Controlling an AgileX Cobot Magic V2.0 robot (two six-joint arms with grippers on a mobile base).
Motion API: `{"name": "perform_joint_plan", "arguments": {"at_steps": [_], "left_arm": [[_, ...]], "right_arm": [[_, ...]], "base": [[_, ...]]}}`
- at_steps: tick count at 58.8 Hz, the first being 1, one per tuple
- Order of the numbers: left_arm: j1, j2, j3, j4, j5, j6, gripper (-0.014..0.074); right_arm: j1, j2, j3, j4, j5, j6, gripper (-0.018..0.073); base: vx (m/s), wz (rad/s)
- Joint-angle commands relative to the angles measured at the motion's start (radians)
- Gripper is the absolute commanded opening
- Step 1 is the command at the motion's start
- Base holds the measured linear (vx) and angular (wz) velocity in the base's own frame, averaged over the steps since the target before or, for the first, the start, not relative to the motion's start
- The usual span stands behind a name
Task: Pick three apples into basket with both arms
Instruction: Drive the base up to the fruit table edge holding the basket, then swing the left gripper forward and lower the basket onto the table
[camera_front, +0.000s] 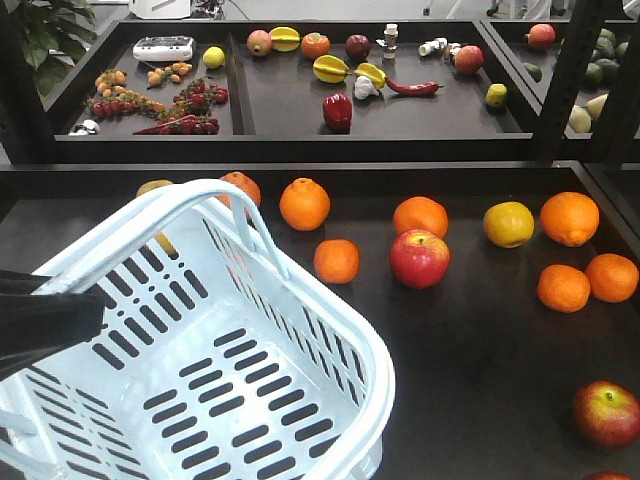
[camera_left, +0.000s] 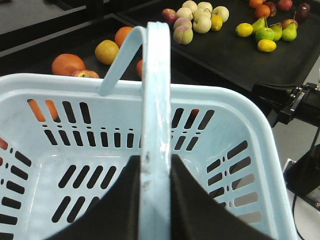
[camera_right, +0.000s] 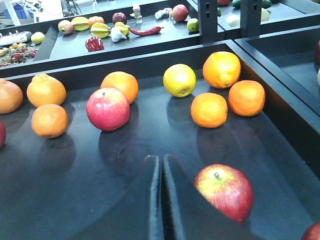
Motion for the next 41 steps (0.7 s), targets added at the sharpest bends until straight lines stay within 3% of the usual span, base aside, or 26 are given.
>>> {"name": "perform_joint_plan", "arguments": {"at_steps": [1,41], "left_arm": [[-0.003,-0.002,-0.026,-0.065,-0.065,-0.002,-0.0006],[-0.003,-0.002,-0.026,-0.066,-0.112,-0.002,-0.0006]], "right_arm": [[-0.003,-0.002,0.009,-0.017,-0.073,-0.003,-0.0005],[-0.003,-0.002,0.009,-0.017,-0.073,-0.003,-0.0005]], "base": [[0.00,0.00],[0.00,0.00]]}}
